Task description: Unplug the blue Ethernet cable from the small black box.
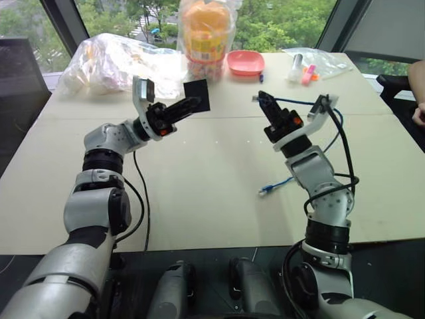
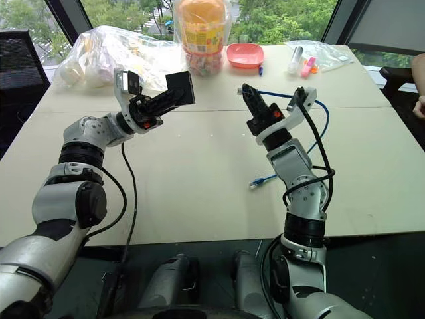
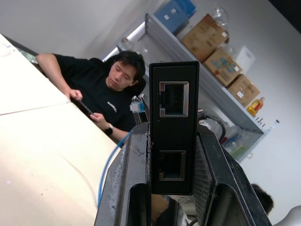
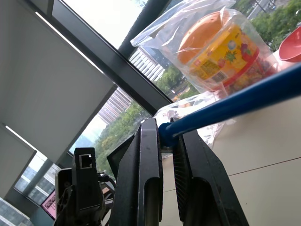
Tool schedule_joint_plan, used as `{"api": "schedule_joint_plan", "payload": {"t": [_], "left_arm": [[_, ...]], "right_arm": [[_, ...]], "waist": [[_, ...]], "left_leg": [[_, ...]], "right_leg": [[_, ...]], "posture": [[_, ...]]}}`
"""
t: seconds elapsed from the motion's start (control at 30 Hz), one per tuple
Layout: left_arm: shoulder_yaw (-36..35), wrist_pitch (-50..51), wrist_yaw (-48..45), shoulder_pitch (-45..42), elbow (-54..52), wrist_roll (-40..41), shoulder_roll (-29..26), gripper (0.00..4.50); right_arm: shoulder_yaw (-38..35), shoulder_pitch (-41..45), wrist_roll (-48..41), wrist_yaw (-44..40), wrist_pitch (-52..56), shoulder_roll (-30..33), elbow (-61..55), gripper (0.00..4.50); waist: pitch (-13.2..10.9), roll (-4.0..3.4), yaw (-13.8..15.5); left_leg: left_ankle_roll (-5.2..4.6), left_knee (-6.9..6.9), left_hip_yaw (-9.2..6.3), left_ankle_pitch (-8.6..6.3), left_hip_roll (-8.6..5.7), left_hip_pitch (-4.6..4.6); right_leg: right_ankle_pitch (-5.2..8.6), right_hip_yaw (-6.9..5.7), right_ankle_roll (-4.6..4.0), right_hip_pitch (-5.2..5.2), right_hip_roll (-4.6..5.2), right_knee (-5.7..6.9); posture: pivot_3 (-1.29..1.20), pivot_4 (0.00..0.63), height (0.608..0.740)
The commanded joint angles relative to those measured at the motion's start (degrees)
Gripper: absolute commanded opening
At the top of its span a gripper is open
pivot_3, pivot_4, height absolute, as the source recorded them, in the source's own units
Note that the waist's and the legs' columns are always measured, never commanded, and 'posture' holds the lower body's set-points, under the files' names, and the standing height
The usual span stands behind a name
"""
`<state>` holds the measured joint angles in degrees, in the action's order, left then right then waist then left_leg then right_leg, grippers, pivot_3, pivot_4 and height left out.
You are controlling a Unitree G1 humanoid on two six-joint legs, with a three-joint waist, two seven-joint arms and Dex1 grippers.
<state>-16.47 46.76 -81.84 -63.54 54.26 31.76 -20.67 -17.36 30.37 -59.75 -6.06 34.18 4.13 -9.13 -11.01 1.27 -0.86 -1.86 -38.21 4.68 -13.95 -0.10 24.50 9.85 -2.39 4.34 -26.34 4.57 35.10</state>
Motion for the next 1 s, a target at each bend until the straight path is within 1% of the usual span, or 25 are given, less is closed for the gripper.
{"api": "schedule_joint_plan", "payload": {"t": [0.03,0.1,0.17,0.23,0.33,0.4,0.43,0.53,0.6,0.63,0.67,0.7,0.8,0.87,0.93,1.0], "left_arm": [[2.8,-9.6,6.7,0.5,-3.4,-4.2,2.6,0.49],[4.9,-16.8,11.8,1.3,-4.7,-7.6,5.0,0.49],[7.3,-23.6,15.9,2.6,-6.7,-10.9,7.4,0.49],[8.7,-28.4,18.5,3.6,-7.8,-12.8,9.0,0.49],[10.0,-35.0,23.1,5.0,-8.7,-15.1,11.3,0.49],[10.7,-38.4,25.5,6.0,-9.3,-16.4,12.6,0.49],[11.3,-40.5,26.9,6.6,-9.5,-17.3,13.2,0.49],[12.4,-44.8,30.8,7.7,-8.9,-19.3,14.6,0.49],[12.5,-46.8,33.4,7.7,-7.6,-20.1,15.2,0.49],[12.5,-47.4,34.1,7.7,-7.0,-20.2,15.4,0.49],[12.7,-48.1,35.0,7.6,-6.1,-20.6,15.6,0.49],[13.1,-49.6,36.2,7.3,-4.7,-21.4,15.9,0.49],[14.4,-55.1,39.9,6.1,0.2,-24.1,17.1,0.49],[14.5,-57.4,41.9,4.9,3.5,-25.2,18.0,0.49],[15.0,-60.0,44.2,3.7,7.3,-26.7,19.3,0.49],[15.3,-62.0,46.4,2.9,10.5,-28.0,20.4,0.49]], "right_arm": [[-2.2,6.0,5.3,0.3,-0.6,7.8,9.1,0.06],[-3.1,11.2,10.6,1.0,-0.4,15.1,20.8,0.06],[-2.6,17.3,16.2,0.6,-1.8,21.9,36.4,0.06],[-2.0,21.7,20.2,-1.5,-3.6,25.7,48.4,0.06],[-1.3,26.7,25.6,-5.9,-8.5,29.0,62.8,0.06],[-2.6,29.2,26.4,-8.1,-9.6,29.3,68.5,0.85],[-0.9,29.9,28.9,-9.7,-11.1,29.3,70.0,1.19],[1.0,31.5,32.8,-12.4,-12.6,28.7,72.3,2.76],[1.9,31.6,34.7,-13.4,-12.4,28.1,72.0,3.87],[2.5,31.4,35.6,-13.8,-12.2,27.9,71.5,4.31],[2.9,30.9,36.5,-13.8,-11.7,27.6,70.5,4.45],[3.2,29.9,36.8,-13.4,-10.2,27.1,68.2,4.45],[3.9,23.2,35.8,-11.0,-0.6,24.8,53.0,4.45],[3.7,16.8,34.5,-8.0,4.9,22.5,39.6,4.45],[2.9,9.4,31.3,-5.5,10.6,19.0,24.1,4.45],[1.6,4.3,27.7,-3.4,14.5,15.3,12.4,4.45]], "waist": [[0.0,0.00,0.0],[0.0,-0.01,0.5],[0.0,-0.01,0.6],[0.0,0.00,0.5],[0.0,0.00,0.0],[0.0,-0.01,-0.3],[0.0,-0.03,-0.4],[0.0,-0.04,-0.4],[0.0,-0.04,-0.3],[0.0,-0.04,-0.2],[0.0,-0.04,-0.1],[0.0,-0.04,-0.1],[0.0,-0.03,0.3],[0.0,-0.03,0.5],[0.0,-0.03,0.7],[0.0,-0.04,1.0]], "left_leg": [[0.00,0.00,0.00,0.00,0.00,0.00],[-0.02,-0.03,0.02,0.02,-0.09,-0.01],[-0.21,-0.02,0.08,0.12,-0.24,0.02],[-0.27,0.00,0.12,0.09,-0.30,0.04],[-0.36,0.15,0.14,0.04,-0.26,0.09],[-0.39,0.21,0.19,0.03,-0.18,0.09],[-0.40,0.22,0.21,0.02,-0.12,0.08],[-0.40,0.22,0.23,0.03,-0.07,0.01],[-0.40,0.17,0.23,0.03,-0.07,0.01],[-0.39,0.11,0.22,0.03,-0.07,0.00],[-0.39,0.06,0.22,0.03,-0.07,0.01],[-0.39,0.01,0.22,0.03,-0.07,0.01],[-0.39,-0.05,0.21,0.03,-0.09,0.03],[-0.39,-0.04,0.19,0.03,-0.13,0.12],[-0.40,-0.04,0.11,0.02,-0.17,0.27],[-0.42,-0.04,0.09,0.01,-0.18,0.42]], "right_leg": [[0.00,0.00,0.00,0.00,0.00,0.00],[0.02,-0.01,-0.04,0.04,0.12,-0.02],[0.11,0.00,-0.22,0.08,0.35,-0.11],[0.12,0.03,-0.23,0.07,0.49,-0.18],[0.04,0.09,-0.09,0.00,0.44,-0.27],[-0.10,0.09,0.15,-0.04,0.34,-0.27],[-0.10,0.09,0.16,-0.06,0.16,-0.27],[-0.10,0.09,0.16,-0.07,0.08,-0.19],[-0.11,0.09,0.16,-0.07,0.08,-0.16],[-0.11,0.09,0.17,-0.03,0.08,-0.15],[-0.11,0.08,0.17,-0.02,0.09,-0.15],[-0.12,0.08,0.18,0.01,0.10,-0.15],[-0.14,0.09,0.23,0.06,0.18,-0.17],[-0.20,0.08,0.33,0.02,0.23,-0.19],[-0.24,0.04,0.39,-0.09,0.29,-0.18],[-0.25,0.00,0.40,-0.23,0.42,-0.17]], "posture": [[0.00,0.150,0.740],[0.00,0.150,0.740],[0.00,0.150,0.740],[0.00,0.150,0.740],[0.00,0.150,0.740],[0.00,0.150,0.740],[0.00,0.150,0.740],[0.00,0.150,0.740],[0.00,0.150,0.740],[0.00,0.150,0.740],[0.00,0.150,0.740],[0.00,0.150,0.740],[0.00,0.150,0.740],[0.00,0.150,0.740],[0.00,0.150,0.740],[0.00,0.150,0.740]]}}
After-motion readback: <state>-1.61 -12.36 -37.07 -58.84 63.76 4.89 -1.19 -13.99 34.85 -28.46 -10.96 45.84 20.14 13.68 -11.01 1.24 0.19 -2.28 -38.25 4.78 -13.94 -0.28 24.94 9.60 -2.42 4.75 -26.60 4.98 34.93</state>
